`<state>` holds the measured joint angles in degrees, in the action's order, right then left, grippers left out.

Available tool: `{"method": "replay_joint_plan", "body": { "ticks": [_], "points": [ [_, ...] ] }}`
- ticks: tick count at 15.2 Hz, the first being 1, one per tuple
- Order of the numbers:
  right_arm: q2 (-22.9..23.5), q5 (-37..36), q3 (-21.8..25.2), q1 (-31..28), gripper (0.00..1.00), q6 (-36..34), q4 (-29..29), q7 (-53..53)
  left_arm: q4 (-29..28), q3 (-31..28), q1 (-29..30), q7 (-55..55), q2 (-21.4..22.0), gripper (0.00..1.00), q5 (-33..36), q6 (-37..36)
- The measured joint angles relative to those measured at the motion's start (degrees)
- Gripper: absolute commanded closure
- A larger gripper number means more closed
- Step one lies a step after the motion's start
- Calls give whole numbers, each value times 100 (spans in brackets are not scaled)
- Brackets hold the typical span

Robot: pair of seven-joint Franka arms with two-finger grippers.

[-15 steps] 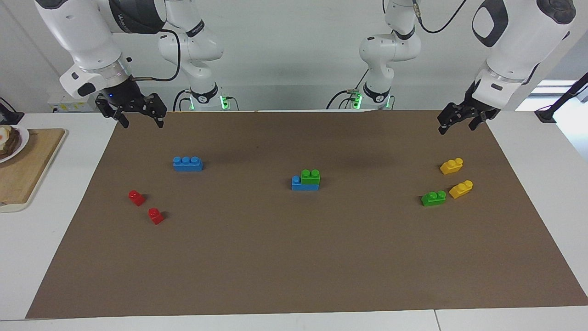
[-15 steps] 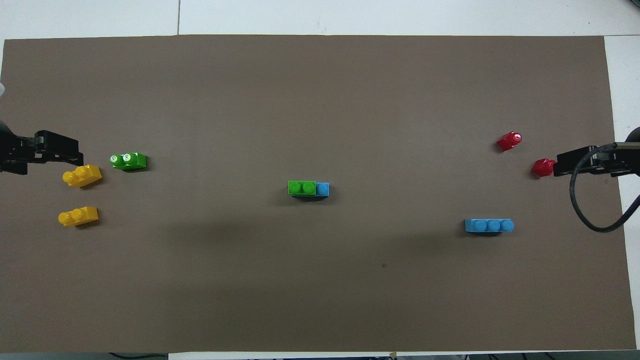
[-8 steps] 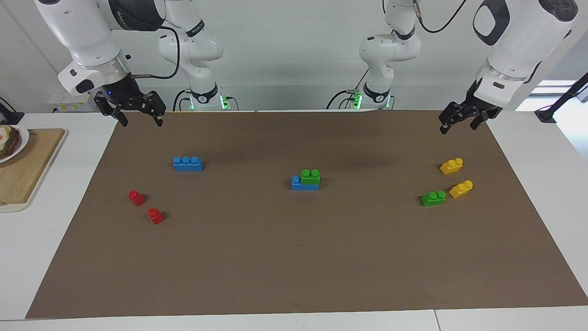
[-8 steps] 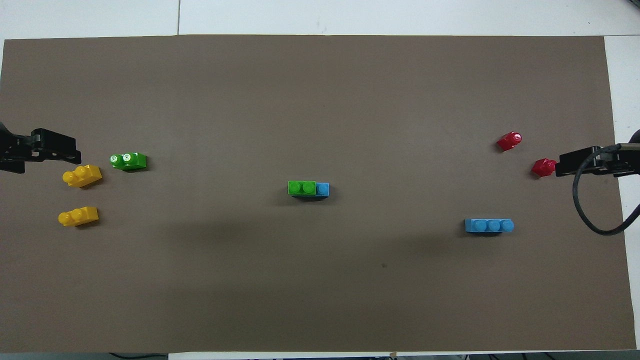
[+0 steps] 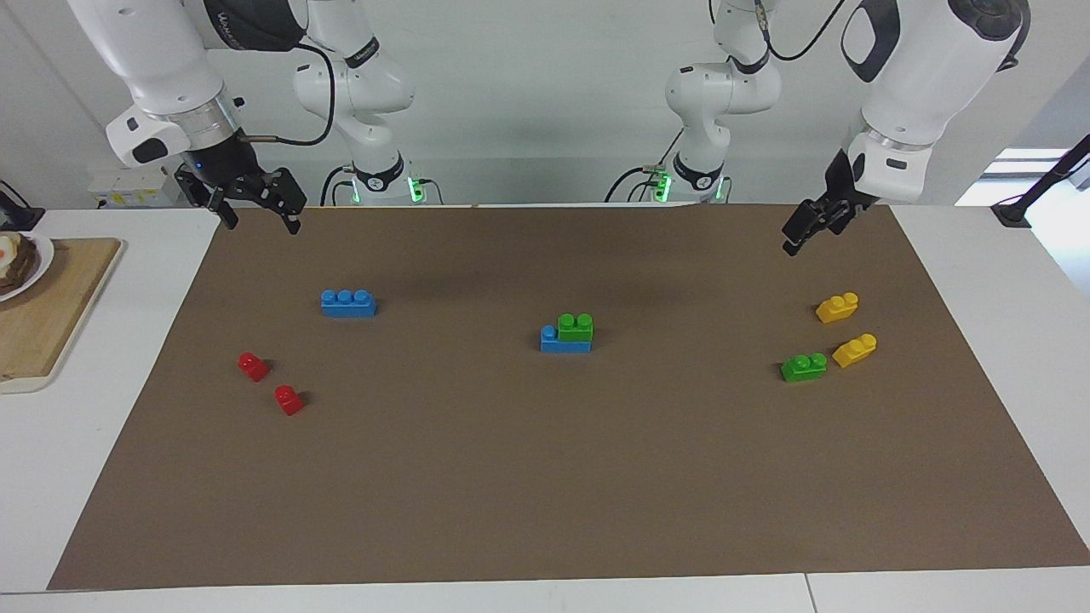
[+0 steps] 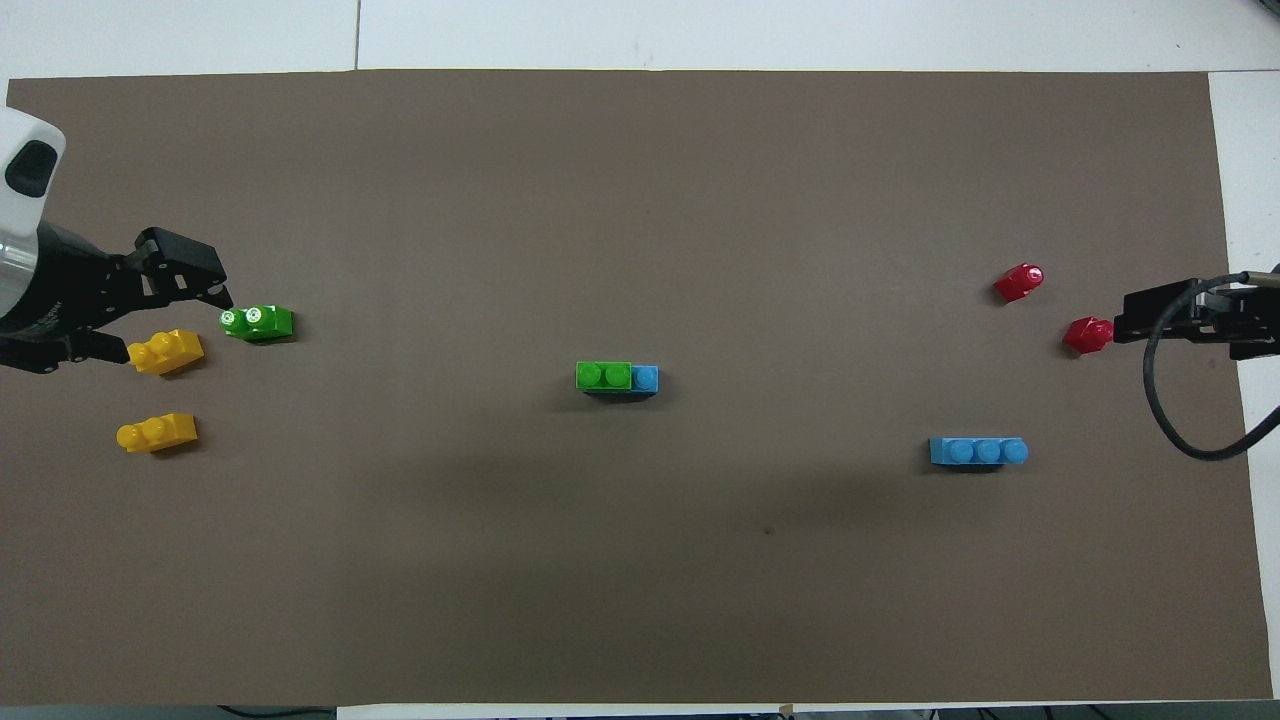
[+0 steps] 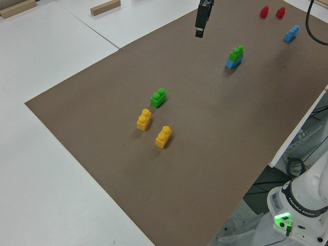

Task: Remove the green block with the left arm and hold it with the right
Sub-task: 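Reach the left gripper toward the green block while the right gripper follows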

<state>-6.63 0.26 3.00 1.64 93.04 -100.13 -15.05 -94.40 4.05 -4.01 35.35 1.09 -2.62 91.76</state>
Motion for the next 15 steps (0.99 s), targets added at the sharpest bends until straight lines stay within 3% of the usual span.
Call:
{"method": "replay_joint_plan", "body": {
  "ticks": [4, 10, 15],
  "points": [
    [-6, 359, -45, 29, 4, 0, -117, -2073, -17, 15, -569, 2197, -195, 0, -28, 128],
    [-10, 1560, -51, 27, 4, 200, -522, -4851, 4, 39, -1427, 5499, -1096, 0, -92, 920],
    [205, 2459, -54, 49, 5, 781, -1193, -5591, 28, 44, -1998, 7638, -1480, 0, -107, 1575]
  ]
}}
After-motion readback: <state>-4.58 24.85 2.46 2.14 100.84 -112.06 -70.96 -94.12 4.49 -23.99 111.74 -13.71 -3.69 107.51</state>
